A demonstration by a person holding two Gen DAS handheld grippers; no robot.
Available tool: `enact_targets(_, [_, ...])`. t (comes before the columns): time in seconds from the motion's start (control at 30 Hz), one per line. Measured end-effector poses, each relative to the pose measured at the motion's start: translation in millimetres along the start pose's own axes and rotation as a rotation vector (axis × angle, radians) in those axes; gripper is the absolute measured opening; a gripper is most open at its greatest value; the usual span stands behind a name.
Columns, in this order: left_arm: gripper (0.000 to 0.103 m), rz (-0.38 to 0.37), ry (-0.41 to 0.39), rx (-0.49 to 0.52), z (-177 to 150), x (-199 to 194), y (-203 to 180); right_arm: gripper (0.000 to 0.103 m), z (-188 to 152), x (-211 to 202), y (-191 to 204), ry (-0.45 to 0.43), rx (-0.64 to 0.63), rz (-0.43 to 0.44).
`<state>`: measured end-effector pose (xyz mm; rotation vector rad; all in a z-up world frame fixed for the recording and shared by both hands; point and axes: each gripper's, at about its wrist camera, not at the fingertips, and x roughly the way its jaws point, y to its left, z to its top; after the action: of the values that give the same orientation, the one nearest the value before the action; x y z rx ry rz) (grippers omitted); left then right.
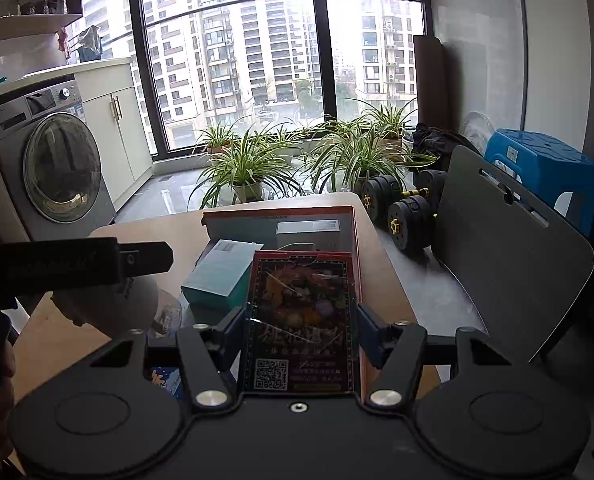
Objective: Organize rigid objects
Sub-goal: 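Hold the plug-in light and card box above the tray, lowering with both tools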
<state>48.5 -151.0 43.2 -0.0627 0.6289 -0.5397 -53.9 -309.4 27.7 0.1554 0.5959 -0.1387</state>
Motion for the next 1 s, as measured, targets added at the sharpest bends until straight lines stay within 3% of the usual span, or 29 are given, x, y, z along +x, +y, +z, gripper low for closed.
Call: enact_targets(1.0, [0.071, -0.004, 0.022, 0.000, -4, 12, -1, 0.071, -5, 11, -3, 0.023, 0.004, -0.004])
